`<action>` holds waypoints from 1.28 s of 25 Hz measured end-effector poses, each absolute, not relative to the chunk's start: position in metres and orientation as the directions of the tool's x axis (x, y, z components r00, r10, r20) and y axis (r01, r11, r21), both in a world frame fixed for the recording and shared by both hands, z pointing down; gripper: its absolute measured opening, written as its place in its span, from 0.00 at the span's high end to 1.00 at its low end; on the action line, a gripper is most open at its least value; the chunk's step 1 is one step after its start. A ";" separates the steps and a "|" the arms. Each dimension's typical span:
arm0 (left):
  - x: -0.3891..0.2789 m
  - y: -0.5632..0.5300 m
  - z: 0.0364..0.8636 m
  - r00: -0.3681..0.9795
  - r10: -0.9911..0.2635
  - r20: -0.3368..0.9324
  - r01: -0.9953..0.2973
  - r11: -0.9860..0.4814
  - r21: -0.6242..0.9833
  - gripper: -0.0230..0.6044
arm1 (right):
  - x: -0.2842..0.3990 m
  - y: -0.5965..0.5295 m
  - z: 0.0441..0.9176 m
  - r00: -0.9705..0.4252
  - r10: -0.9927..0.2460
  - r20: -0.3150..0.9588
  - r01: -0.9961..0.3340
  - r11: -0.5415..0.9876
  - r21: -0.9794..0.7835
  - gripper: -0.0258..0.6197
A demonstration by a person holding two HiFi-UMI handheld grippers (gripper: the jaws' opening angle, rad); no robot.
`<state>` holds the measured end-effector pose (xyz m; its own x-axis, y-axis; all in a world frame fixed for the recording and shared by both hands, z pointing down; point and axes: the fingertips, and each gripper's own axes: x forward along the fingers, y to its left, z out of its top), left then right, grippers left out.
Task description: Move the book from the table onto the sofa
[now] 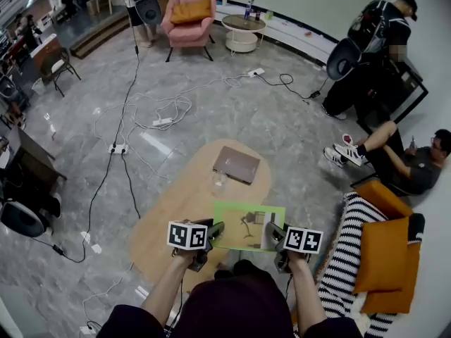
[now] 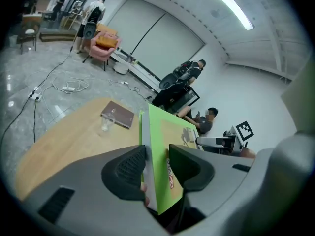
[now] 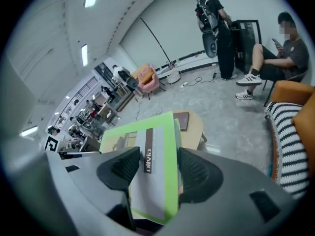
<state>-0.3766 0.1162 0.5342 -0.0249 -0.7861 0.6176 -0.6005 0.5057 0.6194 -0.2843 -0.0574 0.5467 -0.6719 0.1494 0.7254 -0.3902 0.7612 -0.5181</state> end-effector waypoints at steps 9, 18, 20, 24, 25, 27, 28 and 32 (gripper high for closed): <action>-0.330 0.041 0.529 0.068 -0.795 0.603 -0.664 0.415 0.622 0.71 | -0.217 -0.121 0.543 -0.701 0.059 0.710 -0.466 0.715 -0.520 0.54; -0.262 -0.046 0.527 0.136 -0.772 0.620 -0.698 0.369 0.613 0.71 | -0.136 -0.198 0.544 -0.711 0.012 0.703 -0.519 0.665 -0.536 0.54; -0.248 -0.062 0.528 0.162 -0.765 0.623 -0.711 0.347 0.612 0.71 | -0.117 -0.209 0.545 -0.712 -0.009 0.702 -0.540 0.645 -0.540 0.54; -0.224 -0.099 0.534 0.247 -0.737 0.630 -0.748 0.268 0.607 0.71 | -0.078 -0.230 0.553 -0.711 -0.085 0.698 -0.606 0.578 -0.547 0.54; -0.218 -0.107 0.536 0.271 -0.727 0.631 -0.756 0.245 0.607 0.71 | -0.068 -0.234 0.555 -0.707 -0.106 0.700 -0.626 0.555 -0.548 0.54; -0.206 -0.120 0.539 0.315 -0.709 0.631 -0.769 0.199 0.608 0.71 | -0.048 -0.238 0.559 -0.698 -0.147 0.701 -0.660 0.513 -0.549 0.54; -0.201 -0.126 0.541 0.338 -0.699 0.630 -0.775 0.173 0.608 0.71 | -0.038 -0.238 0.560 -0.693 -0.169 0.700 -0.675 0.491 -0.550 0.54; -0.175 -0.145 0.543 0.459 -0.633 0.624 -0.788 0.036 0.615 0.71 | 0.004 -0.227 0.561 -0.652 -0.286 0.702 -0.752 0.364 -0.549 0.54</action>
<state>-0.1753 -0.1450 0.5425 0.4585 -0.6332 0.6236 -0.7875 0.0355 0.6152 0.0043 -0.2267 0.5615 -0.6516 -0.2865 0.7024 -0.7522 0.3638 -0.5494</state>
